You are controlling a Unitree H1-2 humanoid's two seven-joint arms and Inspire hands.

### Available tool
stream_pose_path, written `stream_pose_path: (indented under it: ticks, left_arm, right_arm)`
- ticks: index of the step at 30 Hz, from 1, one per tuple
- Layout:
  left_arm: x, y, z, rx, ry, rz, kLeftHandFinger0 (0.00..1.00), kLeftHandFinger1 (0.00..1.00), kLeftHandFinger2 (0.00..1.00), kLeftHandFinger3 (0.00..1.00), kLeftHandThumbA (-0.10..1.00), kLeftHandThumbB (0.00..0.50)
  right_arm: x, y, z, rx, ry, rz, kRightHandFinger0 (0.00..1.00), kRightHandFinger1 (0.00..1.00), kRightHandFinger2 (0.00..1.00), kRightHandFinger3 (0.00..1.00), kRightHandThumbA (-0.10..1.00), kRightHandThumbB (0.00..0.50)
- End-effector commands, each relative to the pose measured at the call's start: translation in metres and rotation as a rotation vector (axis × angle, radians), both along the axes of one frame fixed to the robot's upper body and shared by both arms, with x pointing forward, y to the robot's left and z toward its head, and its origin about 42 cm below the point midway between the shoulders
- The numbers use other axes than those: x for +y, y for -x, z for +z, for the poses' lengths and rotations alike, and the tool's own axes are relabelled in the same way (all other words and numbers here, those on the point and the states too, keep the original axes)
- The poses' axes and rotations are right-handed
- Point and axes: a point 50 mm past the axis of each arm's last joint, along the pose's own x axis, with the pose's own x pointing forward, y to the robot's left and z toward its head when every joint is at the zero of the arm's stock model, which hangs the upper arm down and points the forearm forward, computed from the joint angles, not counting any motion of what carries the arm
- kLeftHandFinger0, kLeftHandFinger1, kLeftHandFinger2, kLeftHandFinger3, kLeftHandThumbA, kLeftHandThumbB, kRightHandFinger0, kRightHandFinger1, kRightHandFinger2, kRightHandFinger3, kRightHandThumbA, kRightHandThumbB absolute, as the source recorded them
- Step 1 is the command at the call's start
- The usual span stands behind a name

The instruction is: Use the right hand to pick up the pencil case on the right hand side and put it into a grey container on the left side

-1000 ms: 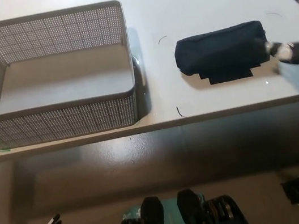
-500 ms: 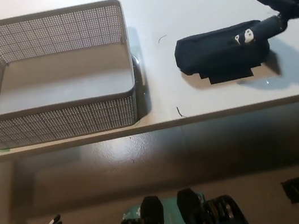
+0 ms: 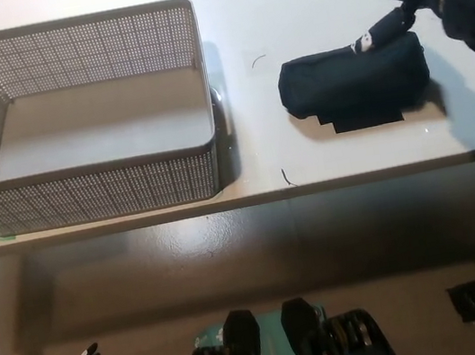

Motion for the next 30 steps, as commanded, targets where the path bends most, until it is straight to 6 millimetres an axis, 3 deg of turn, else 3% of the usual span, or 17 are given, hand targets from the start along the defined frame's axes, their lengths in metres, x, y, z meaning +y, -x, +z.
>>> stream_pose_path:
  ticks: [1, 6, 9, 16, 26, 30]
  left_arm:
    - [0.007, 0.000, 0.008, -0.044, -0.014, -0.035, 1.00, 1.00, 1.00, 1.00, 1.00, 0.246]
    - [0.006, -0.002, 0.009, -0.047, -0.010, -0.040, 1.00, 1.00, 1.00, 1.00, 1.00, 0.252]
    - [0.006, -0.004, 0.008, -0.040, -0.012, -0.038, 1.00, 1.00, 1.00, 1.00, 1.00, 0.285]
    - [0.004, -0.008, 0.010, -0.051, -0.014, -0.055, 1.00, 1.00, 1.00, 1.00, 1.00, 0.264]
    - [0.004, -0.013, 0.013, -0.051, -0.022, -0.061, 1.00, 1.00, 1.00, 1.00, 1.00, 0.266]
    - [0.003, -0.013, 0.013, -0.042, -0.010, -0.063, 1.00, 1.00, 1.00, 1.00, 1.00, 0.275]
  right_arm:
    - [0.014, -0.011, 0.044, -0.069, 0.036, 0.005, 1.00, 1.00, 1.00, 1.00, 0.86, 0.500]
    - [0.023, -0.018, 0.043, -0.049, 0.026, 0.006, 1.00, 1.00, 1.00, 1.00, 0.83, 0.500]
    - [0.028, -0.020, 0.041, -0.036, 0.033, 0.006, 1.00, 1.00, 1.00, 1.00, 0.83, 0.500]
    - [0.034, -0.028, 0.032, -0.003, 0.059, -0.008, 1.00, 1.00, 1.00, 1.00, 0.83, 0.500]
    - [0.033, -0.035, 0.011, 0.025, 0.055, -0.015, 1.00, 1.00, 1.00, 1.00, 0.82, 0.500]
    - [0.032, -0.036, -0.010, 0.051, 0.035, -0.030, 1.00, 1.00, 1.00, 1.00, 0.79, 0.500]
